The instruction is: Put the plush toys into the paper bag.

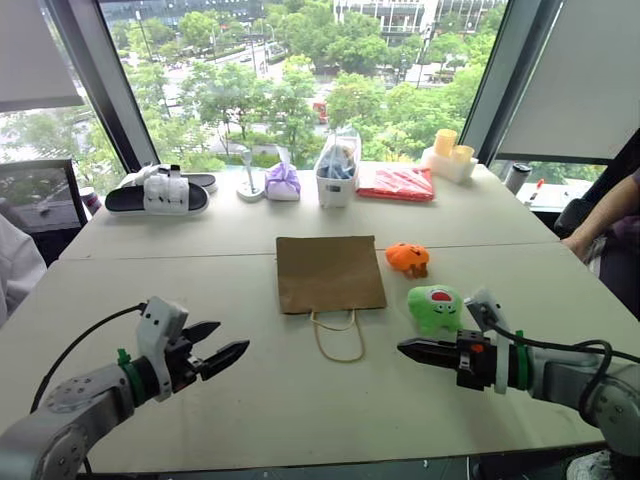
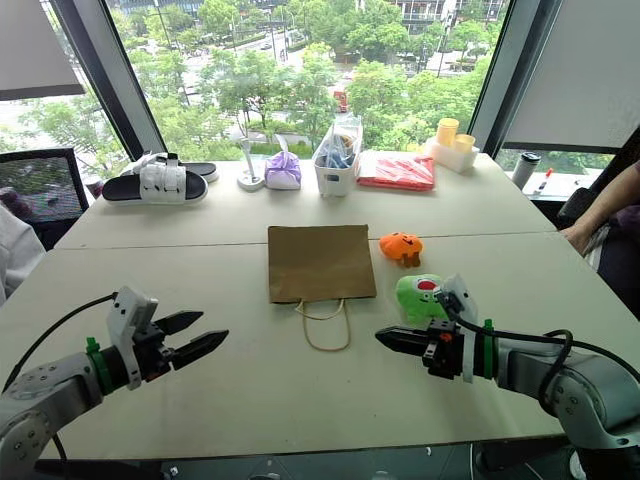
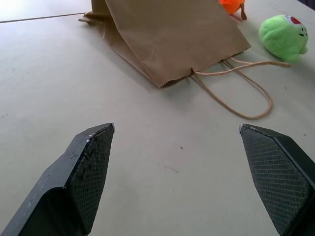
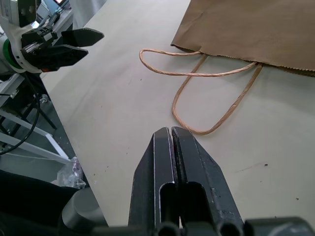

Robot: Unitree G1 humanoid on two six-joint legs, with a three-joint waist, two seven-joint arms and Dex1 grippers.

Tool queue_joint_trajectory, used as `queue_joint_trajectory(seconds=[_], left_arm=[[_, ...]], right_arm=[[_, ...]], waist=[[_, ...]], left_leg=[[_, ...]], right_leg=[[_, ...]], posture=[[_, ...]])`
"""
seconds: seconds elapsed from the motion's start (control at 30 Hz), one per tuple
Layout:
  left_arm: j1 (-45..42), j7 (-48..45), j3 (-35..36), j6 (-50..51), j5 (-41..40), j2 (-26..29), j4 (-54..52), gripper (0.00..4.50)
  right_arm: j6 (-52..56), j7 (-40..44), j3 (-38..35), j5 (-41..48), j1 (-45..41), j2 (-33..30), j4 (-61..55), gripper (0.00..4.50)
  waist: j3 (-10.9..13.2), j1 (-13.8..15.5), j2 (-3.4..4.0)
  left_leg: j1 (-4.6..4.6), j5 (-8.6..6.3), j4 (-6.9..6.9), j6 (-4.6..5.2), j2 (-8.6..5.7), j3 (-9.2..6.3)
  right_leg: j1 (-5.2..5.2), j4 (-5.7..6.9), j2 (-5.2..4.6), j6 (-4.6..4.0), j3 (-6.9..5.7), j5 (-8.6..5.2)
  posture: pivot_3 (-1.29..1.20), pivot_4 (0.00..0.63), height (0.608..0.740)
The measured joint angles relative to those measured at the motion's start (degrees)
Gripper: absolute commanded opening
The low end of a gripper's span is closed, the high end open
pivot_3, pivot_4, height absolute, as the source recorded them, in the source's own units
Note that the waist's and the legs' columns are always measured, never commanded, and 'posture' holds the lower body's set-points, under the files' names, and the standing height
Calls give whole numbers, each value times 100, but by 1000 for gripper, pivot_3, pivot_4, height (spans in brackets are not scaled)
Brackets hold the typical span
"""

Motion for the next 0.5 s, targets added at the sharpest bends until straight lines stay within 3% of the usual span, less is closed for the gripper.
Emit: queue_joint_trajectory(seconds=[0.5], left_arm=[[-153, -154, 38, -31, -82, 96, 238, 4176]], right_arm=[[-62, -136, 118, -94, -40, 209, -6, 0]], waist=[[0, -1, 0]], left_leg=[[0, 0, 0, 0, -1, -1]], right_leg=[[-1, 0, 0, 0, 0, 0]], posture=[[0, 150, 740]])
